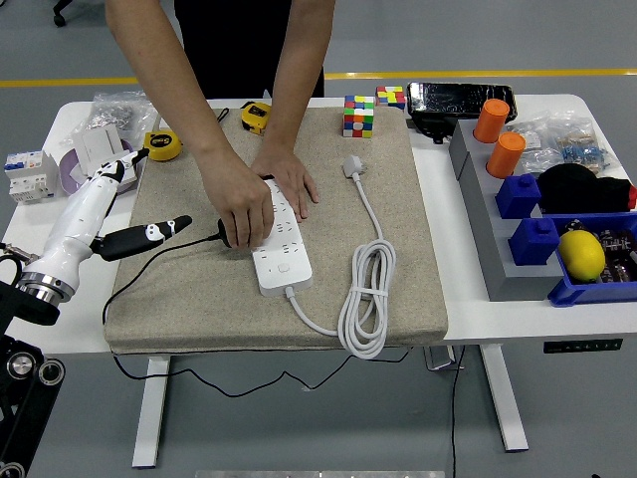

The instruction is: Pick up the plug,place it near the board,insert it into the board,press the button

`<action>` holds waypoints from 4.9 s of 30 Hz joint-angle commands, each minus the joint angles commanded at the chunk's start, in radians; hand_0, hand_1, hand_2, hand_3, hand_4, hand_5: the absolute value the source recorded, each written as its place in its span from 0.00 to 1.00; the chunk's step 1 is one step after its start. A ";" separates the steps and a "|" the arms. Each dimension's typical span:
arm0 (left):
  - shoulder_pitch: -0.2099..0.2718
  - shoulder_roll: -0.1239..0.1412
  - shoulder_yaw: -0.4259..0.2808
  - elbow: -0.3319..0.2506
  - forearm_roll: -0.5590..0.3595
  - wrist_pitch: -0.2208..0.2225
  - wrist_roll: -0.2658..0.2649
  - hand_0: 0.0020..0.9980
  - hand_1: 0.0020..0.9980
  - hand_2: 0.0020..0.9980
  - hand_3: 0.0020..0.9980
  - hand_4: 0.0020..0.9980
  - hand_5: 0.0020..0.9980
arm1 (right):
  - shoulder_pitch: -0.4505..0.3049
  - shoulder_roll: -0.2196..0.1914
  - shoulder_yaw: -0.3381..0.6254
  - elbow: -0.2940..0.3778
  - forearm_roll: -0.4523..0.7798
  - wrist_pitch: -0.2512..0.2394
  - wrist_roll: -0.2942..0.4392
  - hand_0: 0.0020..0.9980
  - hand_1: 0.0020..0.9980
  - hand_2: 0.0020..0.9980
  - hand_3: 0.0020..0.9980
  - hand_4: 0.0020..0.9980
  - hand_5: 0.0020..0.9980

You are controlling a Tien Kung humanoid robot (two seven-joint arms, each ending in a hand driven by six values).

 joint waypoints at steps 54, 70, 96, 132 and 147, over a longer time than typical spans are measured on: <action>-0.352 -0.088 0.287 0.579 0.072 0.075 0.002 0.95 0.95 0.87 0.84 1.00 0.28 | 0.009 -0.003 -0.026 0.000 0.004 0.002 -0.004 0.82 0.75 0.74 0.78 1.00 0.90; -0.395 -0.117 0.267 0.671 0.007 0.112 -0.014 0.88 0.88 0.74 0.77 1.00 0.28 | 0.008 -0.007 -0.034 0.000 -0.001 0.004 -0.006 0.82 0.75 0.74 0.78 1.00 0.90; -0.430 -0.117 0.259 0.738 -0.066 0.124 -0.020 0.76 0.73 0.61 0.57 1.00 0.30 | 0.012 -0.007 -0.038 0.000 0.001 0.003 -0.008 0.82 0.75 0.74 0.78 1.00 0.89; -0.425 -0.117 0.262 0.739 -0.068 0.114 -0.041 0.47 0.53 0.37 0.34 0.63 0.26 | 0.008 -0.010 -0.044 0.000 -0.001 0.003 -0.011 0.82 0.75 0.74 0.78 1.00 0.88; -0.427 -0.117 0.260 0.719 -0.058 0.117 -0.043 0.38 0.23 0.22 0.25 0.58 0.26 | 0.007 -0.010 -0.045 0.000 0.002 0.003 -0.011 0.82 0.75 0.74 0.78 1.00 0.88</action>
